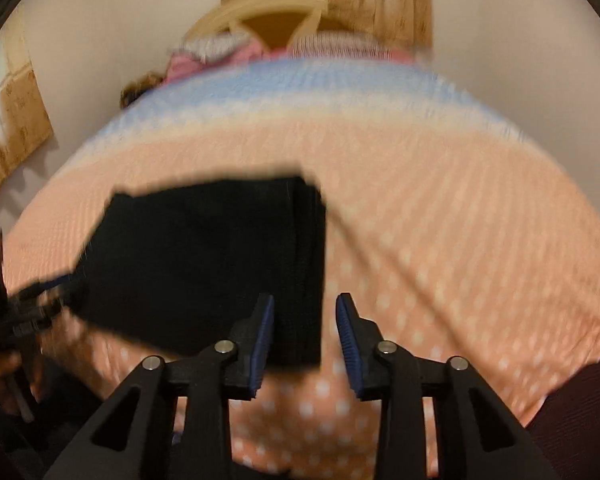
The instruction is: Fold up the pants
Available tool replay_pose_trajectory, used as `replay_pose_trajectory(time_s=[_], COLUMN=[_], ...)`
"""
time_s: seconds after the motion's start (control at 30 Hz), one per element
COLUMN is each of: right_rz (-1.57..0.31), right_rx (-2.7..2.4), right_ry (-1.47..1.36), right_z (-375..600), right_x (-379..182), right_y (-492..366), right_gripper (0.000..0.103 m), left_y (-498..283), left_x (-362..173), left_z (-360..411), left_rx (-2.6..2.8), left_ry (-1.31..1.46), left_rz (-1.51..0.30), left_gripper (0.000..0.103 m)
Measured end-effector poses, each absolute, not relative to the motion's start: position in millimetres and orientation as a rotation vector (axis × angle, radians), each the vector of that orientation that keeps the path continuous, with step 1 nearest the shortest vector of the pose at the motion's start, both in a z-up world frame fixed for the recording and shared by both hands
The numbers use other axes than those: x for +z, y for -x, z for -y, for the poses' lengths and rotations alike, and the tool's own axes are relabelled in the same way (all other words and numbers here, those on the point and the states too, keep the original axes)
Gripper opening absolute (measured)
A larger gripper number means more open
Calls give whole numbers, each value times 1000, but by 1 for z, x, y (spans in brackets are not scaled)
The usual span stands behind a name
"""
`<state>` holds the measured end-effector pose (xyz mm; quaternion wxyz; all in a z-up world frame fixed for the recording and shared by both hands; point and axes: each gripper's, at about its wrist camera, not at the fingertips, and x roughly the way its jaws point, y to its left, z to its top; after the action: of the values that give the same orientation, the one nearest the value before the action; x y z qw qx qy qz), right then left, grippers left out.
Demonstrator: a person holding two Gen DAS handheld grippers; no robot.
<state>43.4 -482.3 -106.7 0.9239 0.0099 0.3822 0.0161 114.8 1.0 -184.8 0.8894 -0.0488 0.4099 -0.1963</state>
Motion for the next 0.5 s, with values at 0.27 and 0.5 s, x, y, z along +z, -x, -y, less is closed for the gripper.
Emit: replay_pose_trajectory(time_s=[0.27,0.5], right_rz=[-792,-843], right_rx=[225,198], right_ry=[-62,-180], right_z=[460,491], right_x=[-109,-136], right_y=[-111,-129], right_gripper=[36,36], left_y=[-117,-118], left_x=[-187,-188], left_z=[1,2], left_rx=[-405,-407], left_ry=[80,68], left_rz=[-853,-853], left_gripper=[88,91])
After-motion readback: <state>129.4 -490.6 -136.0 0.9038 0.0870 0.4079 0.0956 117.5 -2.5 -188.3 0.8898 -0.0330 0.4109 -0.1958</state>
